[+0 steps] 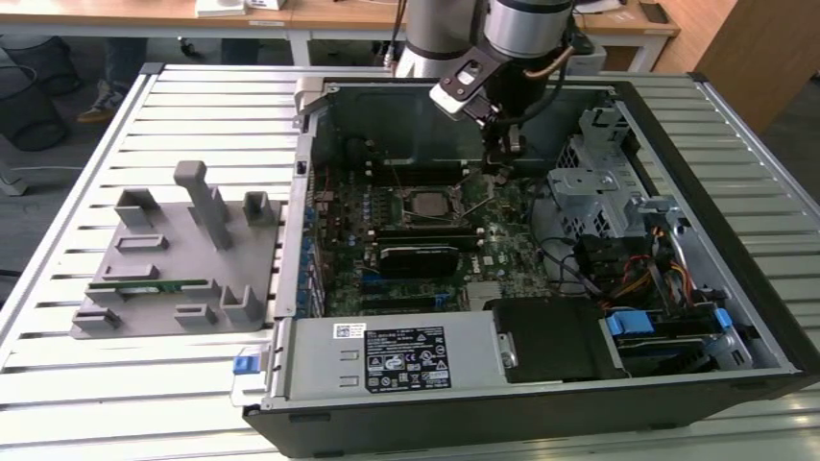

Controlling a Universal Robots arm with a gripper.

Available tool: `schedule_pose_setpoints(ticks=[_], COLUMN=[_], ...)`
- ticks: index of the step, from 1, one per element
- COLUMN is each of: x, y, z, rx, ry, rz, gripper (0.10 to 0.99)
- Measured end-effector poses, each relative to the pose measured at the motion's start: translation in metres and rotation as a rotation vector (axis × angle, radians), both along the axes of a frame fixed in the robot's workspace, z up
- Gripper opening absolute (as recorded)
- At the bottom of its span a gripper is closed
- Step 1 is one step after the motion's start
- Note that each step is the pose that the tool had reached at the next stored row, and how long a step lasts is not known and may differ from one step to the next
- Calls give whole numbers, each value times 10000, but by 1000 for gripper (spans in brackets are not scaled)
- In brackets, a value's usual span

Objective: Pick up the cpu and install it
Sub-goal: 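Close the cpu cover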

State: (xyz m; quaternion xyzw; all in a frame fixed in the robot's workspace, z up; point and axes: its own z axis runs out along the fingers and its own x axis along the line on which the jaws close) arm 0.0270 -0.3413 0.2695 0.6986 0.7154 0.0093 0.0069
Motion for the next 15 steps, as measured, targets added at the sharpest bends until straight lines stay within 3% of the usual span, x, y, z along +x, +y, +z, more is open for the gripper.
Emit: schedule_pose_setpoints(ticks=[15], x=[162], y=[17], z=[-71], rx=[-7], ry=[29], rz=[75], gripper=[114])
